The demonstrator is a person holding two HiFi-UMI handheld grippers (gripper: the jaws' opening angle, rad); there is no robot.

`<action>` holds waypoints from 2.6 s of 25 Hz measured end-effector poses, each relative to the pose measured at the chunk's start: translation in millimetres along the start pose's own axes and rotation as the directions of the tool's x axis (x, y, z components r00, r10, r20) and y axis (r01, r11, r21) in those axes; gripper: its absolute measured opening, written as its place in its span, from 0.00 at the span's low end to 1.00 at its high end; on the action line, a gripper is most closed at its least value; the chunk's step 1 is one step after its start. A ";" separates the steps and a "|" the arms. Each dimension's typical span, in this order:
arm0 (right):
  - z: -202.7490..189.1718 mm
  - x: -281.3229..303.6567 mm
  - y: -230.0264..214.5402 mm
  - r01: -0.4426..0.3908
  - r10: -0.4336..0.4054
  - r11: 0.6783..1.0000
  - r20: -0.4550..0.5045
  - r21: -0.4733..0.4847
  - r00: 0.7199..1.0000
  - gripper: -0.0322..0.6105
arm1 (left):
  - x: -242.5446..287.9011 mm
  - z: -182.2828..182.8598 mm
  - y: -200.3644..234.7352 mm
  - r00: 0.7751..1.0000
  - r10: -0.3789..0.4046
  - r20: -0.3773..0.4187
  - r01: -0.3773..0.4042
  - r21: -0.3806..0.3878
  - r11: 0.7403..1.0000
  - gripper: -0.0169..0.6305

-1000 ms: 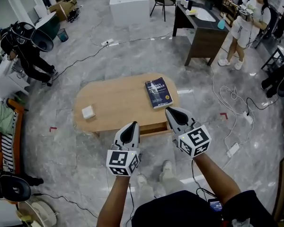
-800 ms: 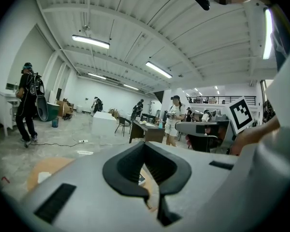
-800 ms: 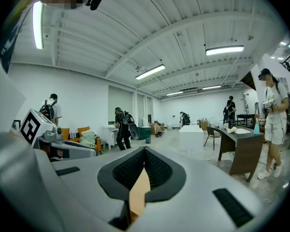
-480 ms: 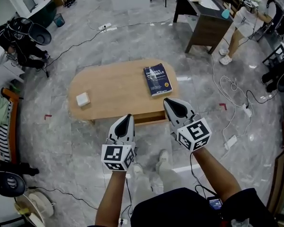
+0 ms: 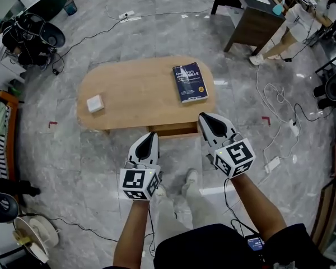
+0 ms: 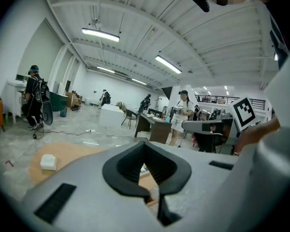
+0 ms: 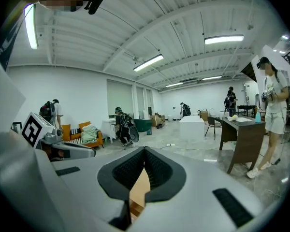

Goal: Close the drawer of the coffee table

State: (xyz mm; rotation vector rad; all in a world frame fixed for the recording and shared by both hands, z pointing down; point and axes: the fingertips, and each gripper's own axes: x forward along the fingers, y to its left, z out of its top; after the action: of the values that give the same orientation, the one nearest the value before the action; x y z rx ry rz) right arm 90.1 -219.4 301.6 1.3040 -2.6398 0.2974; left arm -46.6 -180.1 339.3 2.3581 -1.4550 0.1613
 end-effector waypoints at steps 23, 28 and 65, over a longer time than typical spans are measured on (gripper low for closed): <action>-91.0 37.9 0.9 -0.011 0.016 0.998 -0.092 0.059 0.996 0.07 | 4.0 -95.1 47.2 0.996 0.078 -0.052 -0.084 -0.118 0.990 0.02; -109.2 47.9 1.5 -0.012 0.019 0.998 -0.100 0.069 0.995 0.07 | 4.6 -114.6 52.5 0.995 0.080 -0.066 -0.087 -0.122 0.989 0.02; -262.1 83.5 19.2 -0.063 0.090 0.990 -0.224 0.122 0.971 0.07 | 26.9 -252.5 74.4 0.981 0.086 -0.175 -0.115 -0.164 0.980 0.02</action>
State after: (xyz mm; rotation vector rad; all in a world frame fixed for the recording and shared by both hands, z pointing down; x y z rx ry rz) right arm 44.2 -204.0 573.1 1.1243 -2.5123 0.5818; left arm -76.5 -141.0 599.3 2.0817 -1.4464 0.2421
